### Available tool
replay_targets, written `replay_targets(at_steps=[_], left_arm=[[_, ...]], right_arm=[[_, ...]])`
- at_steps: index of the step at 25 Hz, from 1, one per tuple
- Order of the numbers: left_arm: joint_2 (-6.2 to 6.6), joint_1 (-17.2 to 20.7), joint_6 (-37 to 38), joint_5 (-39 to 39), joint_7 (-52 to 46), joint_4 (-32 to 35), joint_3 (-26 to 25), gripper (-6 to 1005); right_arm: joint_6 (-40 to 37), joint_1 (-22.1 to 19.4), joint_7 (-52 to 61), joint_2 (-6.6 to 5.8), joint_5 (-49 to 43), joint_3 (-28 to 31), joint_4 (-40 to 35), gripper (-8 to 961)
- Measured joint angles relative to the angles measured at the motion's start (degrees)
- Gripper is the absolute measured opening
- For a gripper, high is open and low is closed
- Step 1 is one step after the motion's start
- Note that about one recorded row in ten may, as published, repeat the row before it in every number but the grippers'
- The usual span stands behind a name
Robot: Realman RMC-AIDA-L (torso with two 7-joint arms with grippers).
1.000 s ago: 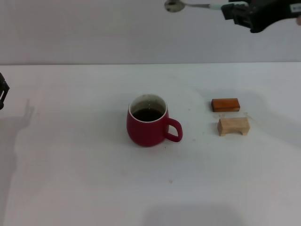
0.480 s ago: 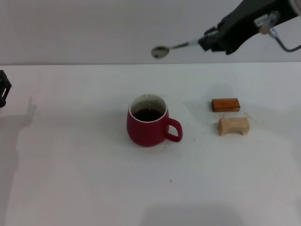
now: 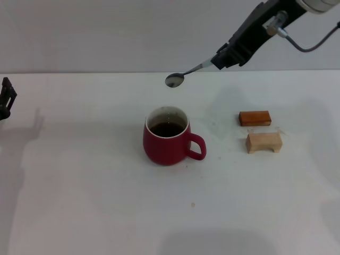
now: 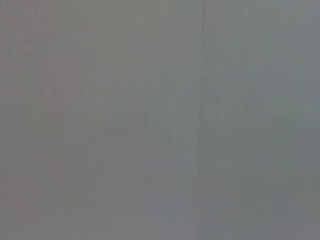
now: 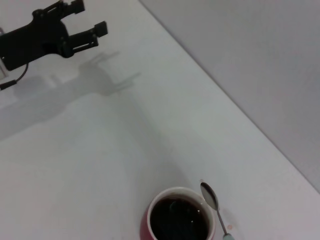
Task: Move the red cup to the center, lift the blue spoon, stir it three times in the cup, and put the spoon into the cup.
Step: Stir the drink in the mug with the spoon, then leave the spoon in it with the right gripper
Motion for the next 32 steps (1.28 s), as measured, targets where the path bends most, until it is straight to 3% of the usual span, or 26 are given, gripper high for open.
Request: replay_targets(at_steps=[4,10,18,28,32], left_arm=[[0.0,0.0,-0.2,0.0,0.0,-0.1,0.0,827],[0.0,0.1,-0.2,0.0,-0.1,-0.2,0.0,827],[-0.09,0.2,-0.2,0.0,-0.3,-0.5,0.3,827],[-0.09,0.5,0.0,0.0,-0.5,-0.5,0.4,826],[-0.1,0.4,-0.3,0.1,-0.5,-0.1,0.4,827]], right_arm=[[-0.6,4.4,-1.9,-0.52,-0.1,-0.1,-7.4,133],[-1.3,7.4,-3.5,-0.77,-1.1,-0.2,-13.4,133],[-3.0,10.4,-4.8,0.08,-4.1,-2.3,-20.4,134],[-7.4,11.4,-5.2,1.67,-5.1,-6.3,-26.7,133],[-9.3,11.8,-5.4,1.77,-5.1,-6.6,-28.2,133]])
